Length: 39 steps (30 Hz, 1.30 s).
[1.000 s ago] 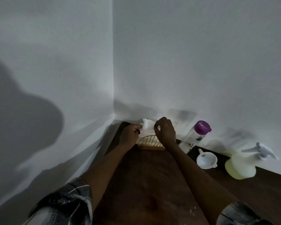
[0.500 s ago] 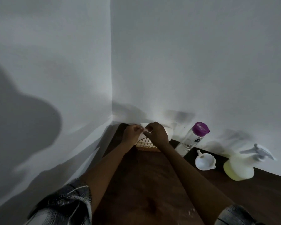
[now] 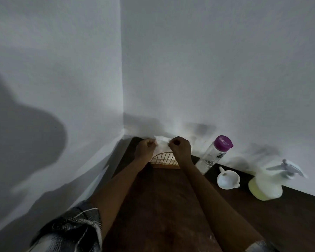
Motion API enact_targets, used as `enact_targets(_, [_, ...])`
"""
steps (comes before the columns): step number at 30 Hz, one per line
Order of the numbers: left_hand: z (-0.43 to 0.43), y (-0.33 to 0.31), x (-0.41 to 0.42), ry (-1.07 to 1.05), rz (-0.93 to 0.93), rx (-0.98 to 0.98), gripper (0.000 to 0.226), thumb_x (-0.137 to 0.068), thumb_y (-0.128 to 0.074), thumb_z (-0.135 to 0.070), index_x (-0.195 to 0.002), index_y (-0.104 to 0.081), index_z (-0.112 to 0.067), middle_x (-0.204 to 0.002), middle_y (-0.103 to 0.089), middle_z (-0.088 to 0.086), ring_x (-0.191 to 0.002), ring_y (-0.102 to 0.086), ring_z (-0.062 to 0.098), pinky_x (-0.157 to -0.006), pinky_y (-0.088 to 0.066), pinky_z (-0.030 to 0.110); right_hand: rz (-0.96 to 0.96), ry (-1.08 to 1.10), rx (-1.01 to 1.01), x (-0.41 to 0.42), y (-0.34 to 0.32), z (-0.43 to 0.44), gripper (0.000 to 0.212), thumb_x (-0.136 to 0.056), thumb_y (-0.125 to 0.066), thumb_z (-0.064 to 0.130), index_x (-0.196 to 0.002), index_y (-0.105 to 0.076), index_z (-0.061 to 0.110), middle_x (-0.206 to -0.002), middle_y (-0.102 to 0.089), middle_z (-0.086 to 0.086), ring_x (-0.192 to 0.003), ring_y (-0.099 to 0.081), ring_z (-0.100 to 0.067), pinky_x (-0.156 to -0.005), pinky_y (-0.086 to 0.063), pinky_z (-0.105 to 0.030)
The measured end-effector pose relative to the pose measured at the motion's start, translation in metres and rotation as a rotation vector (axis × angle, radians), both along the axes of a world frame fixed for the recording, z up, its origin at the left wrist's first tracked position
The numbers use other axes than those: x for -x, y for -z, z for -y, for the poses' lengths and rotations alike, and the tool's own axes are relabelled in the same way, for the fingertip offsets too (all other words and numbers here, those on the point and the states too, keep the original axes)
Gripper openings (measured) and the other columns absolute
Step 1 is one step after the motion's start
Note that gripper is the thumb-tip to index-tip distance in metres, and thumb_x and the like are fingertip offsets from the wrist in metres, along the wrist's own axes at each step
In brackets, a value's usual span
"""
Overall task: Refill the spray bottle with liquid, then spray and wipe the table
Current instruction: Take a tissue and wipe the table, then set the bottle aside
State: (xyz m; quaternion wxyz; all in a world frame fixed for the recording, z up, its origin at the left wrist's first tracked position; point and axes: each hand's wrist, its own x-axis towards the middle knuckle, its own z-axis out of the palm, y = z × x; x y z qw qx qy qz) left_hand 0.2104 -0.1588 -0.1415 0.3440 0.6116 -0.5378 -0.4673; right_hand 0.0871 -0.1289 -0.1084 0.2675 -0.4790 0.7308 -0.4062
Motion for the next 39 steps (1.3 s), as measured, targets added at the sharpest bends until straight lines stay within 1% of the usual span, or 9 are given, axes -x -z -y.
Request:
enact_targets(3, [-0.001, 0.0, 0.001, -0.006, 0.01, 0.014, 0.026, -0.09, -0.054, -0.019, -0.107, -0.065, -0.002, -0.107, -0.066, 0.017, -0.099, -0.06, 0.031, -0.087, -0.047, 0.037, 0.18, 0.101, 0.008, 0.004, -0.003, -0.005, 0.011, -0.075, -0.061, 0.002, -0.065, -0.062, 0.005, -0.064, -0.062, -0.008, -0.073, -0.061, -0.031, -0.071, -0.051, -0.042])
enact_targets(7, [-0.001, 0.001, 0.001, -0.03, 0.017, -0.006, 0.024, -0.091, -0.053, -0.019, -0.103, -0.065, -0.002, -0.104, -0.066, 0.018, -0.098, -0.06, 0.032, -0.088, -0.048, 0.038, 0.31, 0.196, 0.045, 0.011, -0.014, -0.013, 0.02, -0.077, -0.058, 0.0, -0.06, -0.057, 0.012, -0.061, -0.059, -0.005, -0.07, -0.059, -0.028, -0.07, -0.051, -0.042])
enact_targets(10, [0.0, 0.004, 0.0, -0.033, 0.015, -0.026, 0.022, -0.09, -0.054, -0.022, -0.093, -0.067, -0.004, -0.097, -0.068, 0.018, -0.093, -0.062, 0.033, -0.085, -0.049, 0.039, 0.222, 0.279, 0.148, 0.015, -0.026, -0.017, 0.013, -0.078, -0.059, 0.005, -0.066, -0.055, 0.007, -0.062, -0.056, -0.005, -0.066, -0.055, -0.023, -0.064, -0.049, -0.036])
enact_targets(14, [-0.001, 0.004, -0.001, -0.007, 0.041, -0.036, 0.026, -0.092, -0.051, -0.025, -0.094, -0.066, -0.003, -0.095, -0.067, 0.017, -0.089, -0.062, 0.029, -0.078, -0.048, 0.035, 0.046, 0.309, 0.267, 0.019, -0.047, -0.02, 0.01, -0.08, -0.058, 0.006, -0.072, -0.052, 0.005, -0.06, -0.048, 0.005, -0.057, -0.043, -0.009, -0.053, -0.033, -0.013])
enact_targets(17, [-0.001, 0.002, 0.0, -0.003, 0.08, -0.047, 0.026, -0.092, -0.05, -0.023, -0.104, -0.066, -0.005, -0.104, -0.068, 0.016, -0.095, -0.061, 0.028, -0.086, -0.049, 0.037, 0.082, 0.323, 0.324, 0.025, -0.058, -0.019, 0.008, -0.082, -0.055, 0.003, -0.076, -0.052, 0.006, -0.064, -0.049, 0.006, -0.059, -0.044, -0.007, -0.056, -0.036, -0.012])
enact_targets(22, [-0.015, -0.007, 0.005, -0.101, 0.201, 0.236, 0.05, -0.08, -0.055, 0.001, -0.128, -0.049, -0.014, -0.126, -0.057, 0.009, -0.118, -0.051, 0.026, -0.099, -0.045, 0.041, 0.137, 0.3, 0.343, 0.037, -0.068, -0.019, 0.01, -0.083, -0.051, 0.003, -0.077, -0.047, 0.01, -0.07, -0.049, 0.003, -0.07, -0.049, -0.017, -0.075, -0.051, -0.052])
enact_targets(28, [-0.035, -0.033, 0.025, 0.111, 0.259, 0.694, 0.069, -0.066, -0.063, -0.008, -0.129, -0.044, -0.026, -0.132, -0.05, 0.002, -0.126, -0.042, 0.022, -0.105, -0.031, 0.039, 0.086, 0.189, 0.33, 0.045, -0.088, -0.028, 0.011, -0.082, -0.049, 0.006, -0.075, -0.049, 0.015, -0.081, -0.058, -0.016, -0.084, -0.059, -0.04, -0.071, -0.052, -0.058])
enact_targets(34, [-0.04, -0.059, 0.033, 0.241, 0.36, 0.824, 0.015, -0.073, -0.066, -0.032, -0.086, -0.068, -0.026, -0.096, -0.069, -0.009, -0.096, -0.061, 0.016, -0.096, -0.037, 0.047, 0.095, 0.126, 0.312, 0.055, -0.102, -0.05, 0.007, -0.085, -0.048, 0.001, -0.08, -0.051, 0.006, -0.09, -0.059, -0.026, -0.087, -0.06, -0.041, -0.061, -0.055, -0.041])
enact_targets(39, [-0.049, -0.099, 0.028, 0.349, 0.036, 0.574, 0.014, -0.081, -0.067, -0.027, -0.084, -0.069, -0.014, -0.083, -0.07, -0.002, -0.077, -0.063, 0.013, -0.076, -0.051, 0.038, 0.134, 0.061, 0.338, 0.056, -0.123, -0.064, 0.005, -0.088, -0.052, 0.005, -0.09, -0.056, 0.005, -0.087, -0.063, -0.014, -0.073, -0.065, -0.022, -0.056, -0.053, -0.02])
